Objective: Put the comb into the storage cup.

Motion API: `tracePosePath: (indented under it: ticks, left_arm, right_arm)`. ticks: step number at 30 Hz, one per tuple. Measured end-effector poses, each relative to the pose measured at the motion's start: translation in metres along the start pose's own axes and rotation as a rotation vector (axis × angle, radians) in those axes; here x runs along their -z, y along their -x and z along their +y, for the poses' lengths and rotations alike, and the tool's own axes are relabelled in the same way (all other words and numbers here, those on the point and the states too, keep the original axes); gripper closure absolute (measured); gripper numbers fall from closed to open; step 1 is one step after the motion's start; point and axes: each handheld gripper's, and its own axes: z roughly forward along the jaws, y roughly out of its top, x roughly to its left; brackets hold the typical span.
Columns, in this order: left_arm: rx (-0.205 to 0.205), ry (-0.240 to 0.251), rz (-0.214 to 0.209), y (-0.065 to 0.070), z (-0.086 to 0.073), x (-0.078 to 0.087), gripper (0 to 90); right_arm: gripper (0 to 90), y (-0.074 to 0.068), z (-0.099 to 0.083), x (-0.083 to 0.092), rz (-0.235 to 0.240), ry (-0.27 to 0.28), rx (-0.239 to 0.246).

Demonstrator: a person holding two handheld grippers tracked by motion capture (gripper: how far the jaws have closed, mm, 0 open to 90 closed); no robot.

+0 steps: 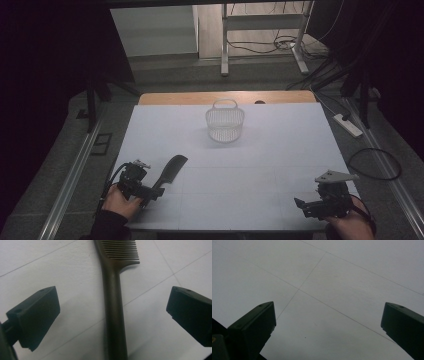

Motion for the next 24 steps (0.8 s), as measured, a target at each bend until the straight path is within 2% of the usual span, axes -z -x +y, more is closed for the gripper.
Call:
tracePosePath:
  ticks: [5, 10, 13, 24]
  left_arm:
    - [-0.026, -0.059, 0.039, 0.001, 0.007, -0.012, 0.0]
    - [-0.039, -0.099, 0.069, 0.001, 0.009, -0.019, 0.0]
    - [-0.044, -0.141, 0.083, 0.001, 0.01, -0.025, 0.0]
    - [-0.038, -0.159, 0.096, 0.003, 0.011, -0.026, 0.0]
  right_arm:
    - [0.0, 0.0, 0.0, 0.0, 0.002, -0.001, 0.0]
    - [0.0, 0.0, 0.0, 0.0, 0.003, -0.004, -0.001]
    - [0.0, 0.0, 0.0, 0.0, 0.003, -0.005, -0.001]
    - [0.0, 0.0, 0.0, 0.0, 0.003, -0.006, 0.0]
